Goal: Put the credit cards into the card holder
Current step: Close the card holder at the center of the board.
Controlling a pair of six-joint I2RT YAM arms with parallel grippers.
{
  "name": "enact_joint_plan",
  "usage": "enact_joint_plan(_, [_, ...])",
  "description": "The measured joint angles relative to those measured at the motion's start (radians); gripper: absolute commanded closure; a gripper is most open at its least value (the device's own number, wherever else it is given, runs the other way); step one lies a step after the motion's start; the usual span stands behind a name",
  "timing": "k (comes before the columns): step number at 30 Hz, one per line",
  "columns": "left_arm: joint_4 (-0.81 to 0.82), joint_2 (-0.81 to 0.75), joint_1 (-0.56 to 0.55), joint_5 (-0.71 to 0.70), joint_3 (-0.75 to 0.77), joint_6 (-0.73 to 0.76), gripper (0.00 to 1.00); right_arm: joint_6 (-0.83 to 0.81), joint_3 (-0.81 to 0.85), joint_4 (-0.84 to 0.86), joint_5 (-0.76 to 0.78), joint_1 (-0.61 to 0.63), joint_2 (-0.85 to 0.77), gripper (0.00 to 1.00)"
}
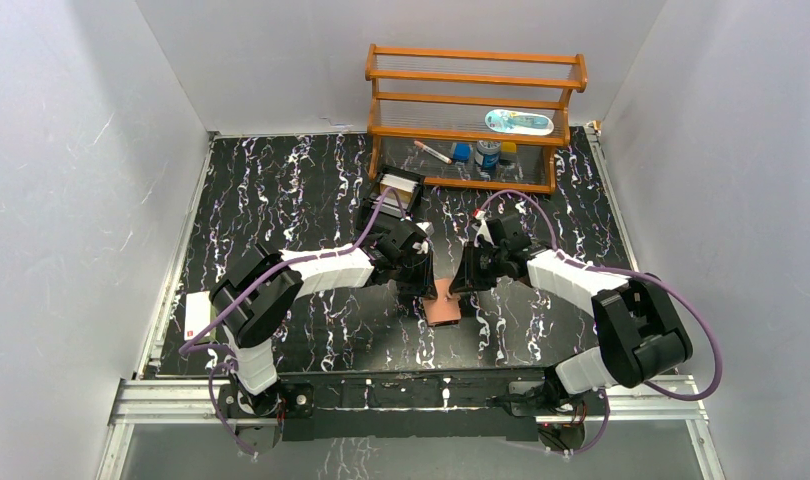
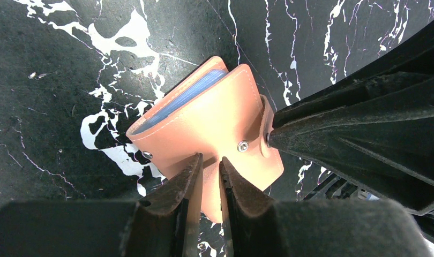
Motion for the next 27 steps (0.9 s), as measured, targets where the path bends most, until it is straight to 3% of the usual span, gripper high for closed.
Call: enact_joint_plan(27, [0.000,0.000,0.000,0.000,0.000,-0.001,0.82,-0.027,0.000,0.005,-0.065,0.004,0.050,0.77])
